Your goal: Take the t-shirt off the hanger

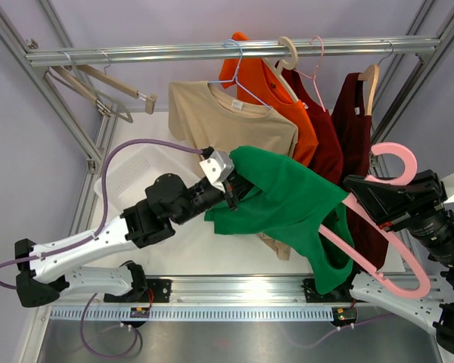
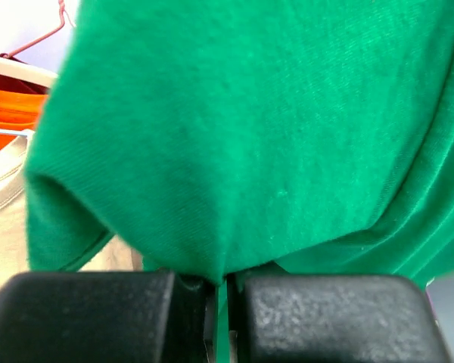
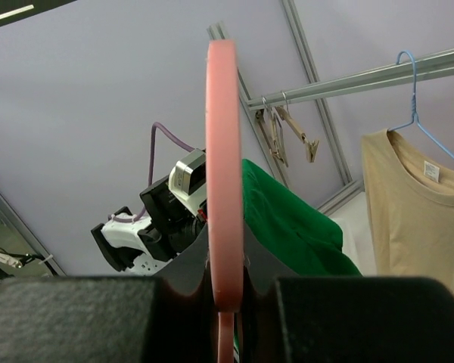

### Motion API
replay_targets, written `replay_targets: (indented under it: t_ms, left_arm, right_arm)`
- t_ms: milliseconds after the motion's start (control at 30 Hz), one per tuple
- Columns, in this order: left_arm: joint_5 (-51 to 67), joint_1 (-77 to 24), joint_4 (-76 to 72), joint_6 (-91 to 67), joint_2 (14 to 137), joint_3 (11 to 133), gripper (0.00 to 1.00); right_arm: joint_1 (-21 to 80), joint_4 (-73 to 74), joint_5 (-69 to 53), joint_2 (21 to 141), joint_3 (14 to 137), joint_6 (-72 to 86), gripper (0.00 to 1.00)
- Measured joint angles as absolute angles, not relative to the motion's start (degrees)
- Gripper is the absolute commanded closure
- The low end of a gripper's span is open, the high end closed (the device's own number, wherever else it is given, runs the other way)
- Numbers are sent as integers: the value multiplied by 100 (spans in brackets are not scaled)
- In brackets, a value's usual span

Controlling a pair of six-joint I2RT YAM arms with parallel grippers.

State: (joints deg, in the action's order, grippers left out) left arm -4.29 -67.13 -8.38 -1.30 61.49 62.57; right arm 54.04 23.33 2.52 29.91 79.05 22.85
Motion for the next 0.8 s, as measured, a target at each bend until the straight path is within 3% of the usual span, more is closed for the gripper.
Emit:
replay_targets:
  t_ms: [333,433,667,800]
  left_arm:
    - [-1155,-6499,825,311,6031,7301,100]
    - [-1361,-6095,1481,408,6154,8364,100]
    - [-1612,-5804,2344,832,7616,12785,100]
    - [-2058,-5693,2296,1385,7745,13526,100]
  right_arm:
    - [5400,2864,926,2633,7944,2147,100]
    - [5400,2980,1249,2261,7942,2073,100]
    - [5398,2985,1682,2152,8114,1874,100]
    - [5398,2982,1708,2471,8138,1743,100]
